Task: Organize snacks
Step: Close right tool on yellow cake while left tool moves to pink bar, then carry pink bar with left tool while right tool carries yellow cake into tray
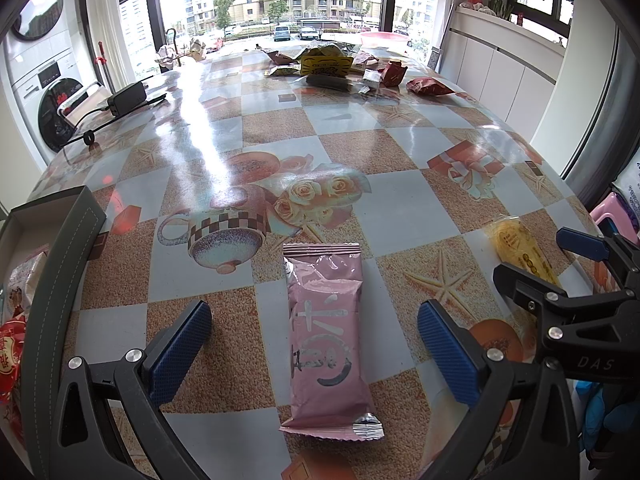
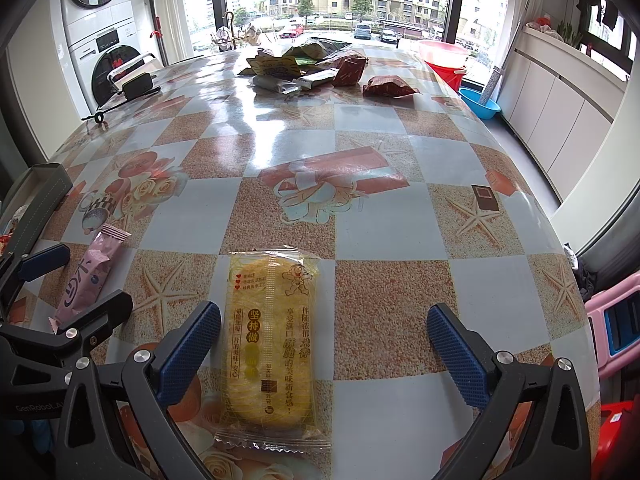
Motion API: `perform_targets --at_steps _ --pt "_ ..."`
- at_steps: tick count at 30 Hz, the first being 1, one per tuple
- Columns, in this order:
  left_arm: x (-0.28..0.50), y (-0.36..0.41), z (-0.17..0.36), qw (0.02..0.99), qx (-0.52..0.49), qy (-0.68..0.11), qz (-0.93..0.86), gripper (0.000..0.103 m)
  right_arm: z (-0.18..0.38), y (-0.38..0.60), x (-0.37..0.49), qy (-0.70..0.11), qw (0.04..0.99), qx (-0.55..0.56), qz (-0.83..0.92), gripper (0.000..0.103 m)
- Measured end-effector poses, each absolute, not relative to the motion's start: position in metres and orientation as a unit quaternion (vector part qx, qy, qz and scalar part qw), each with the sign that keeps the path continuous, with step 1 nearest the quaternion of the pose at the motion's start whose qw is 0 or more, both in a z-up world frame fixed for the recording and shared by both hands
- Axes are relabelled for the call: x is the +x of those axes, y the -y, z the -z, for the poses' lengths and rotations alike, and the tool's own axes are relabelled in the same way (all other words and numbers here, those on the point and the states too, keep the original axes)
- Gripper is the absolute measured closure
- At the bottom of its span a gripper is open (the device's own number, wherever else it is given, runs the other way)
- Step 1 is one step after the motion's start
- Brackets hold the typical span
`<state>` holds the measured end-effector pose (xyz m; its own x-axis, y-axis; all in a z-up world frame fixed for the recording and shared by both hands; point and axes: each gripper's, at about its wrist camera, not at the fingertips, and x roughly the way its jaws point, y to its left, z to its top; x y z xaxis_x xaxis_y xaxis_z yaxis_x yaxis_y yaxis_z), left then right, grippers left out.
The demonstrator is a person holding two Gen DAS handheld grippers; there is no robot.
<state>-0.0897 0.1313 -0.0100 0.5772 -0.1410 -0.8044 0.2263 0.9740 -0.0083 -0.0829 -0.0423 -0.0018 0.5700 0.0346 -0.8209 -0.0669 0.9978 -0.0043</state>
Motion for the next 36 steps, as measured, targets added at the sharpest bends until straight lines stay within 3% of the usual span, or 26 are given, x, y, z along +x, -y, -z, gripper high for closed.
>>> perform_targets --at_steps 12,18,21,22,23,24,25,36 --pt "-0.088 -0.131 0.01 0.88 0.053 -0.46 0.106 0.0 0.001 0.041 -0.08 -0.469 0.883 -0.02 -0.032 0.0" --pt "-0.084 -0.128 0.007 0.86 0.059 -0.495 0.107 0.002 -0.003 0.041 -0.071 -0.517 0.855 -0.025 -0.041 0.0" --pt "-0.087 -0.122 0.001 0.857 0.064 -0.498 0.117 0.023 -0.003 0.041 -0.076 -0.526 0.849 -0.029 -0.044 0.006" --pt "-0.089 -0.118 -0.002 0.856 0.07 -0.497 0.126 0.044 -0.005 0.041 -0.078 -0.524 0.85 -0.03 -0.046 0.017" --pt "-0.09 -0.113 -0.005 0.854 0.077 -0.497 0.134 0.068 -0.008 0.039 -0.08 -0.522 0.851 -0.032 -0.049 0.035" --pt "-0.091 -0.11 -0.007 0.85 0.079 -0.5 0.142 0.076 -0.011 0.038 -0.081 -0.521 0.851 -0.033 -0.052 0.045" --pt "-0.091 -0.108 -0.008 0.846 0.076 -0.506 0.148 0.077 -0.014 0.036 -0.082 -0.522 0.85 -0.034 -0.057 0.066" --pt "-0.113 -0.132 -0.038 0.861 0.019 -0.482 0.162 0.078 -0.032 0.031 -0.084 -0.528 0.84 0.048 -0.117 0.066"
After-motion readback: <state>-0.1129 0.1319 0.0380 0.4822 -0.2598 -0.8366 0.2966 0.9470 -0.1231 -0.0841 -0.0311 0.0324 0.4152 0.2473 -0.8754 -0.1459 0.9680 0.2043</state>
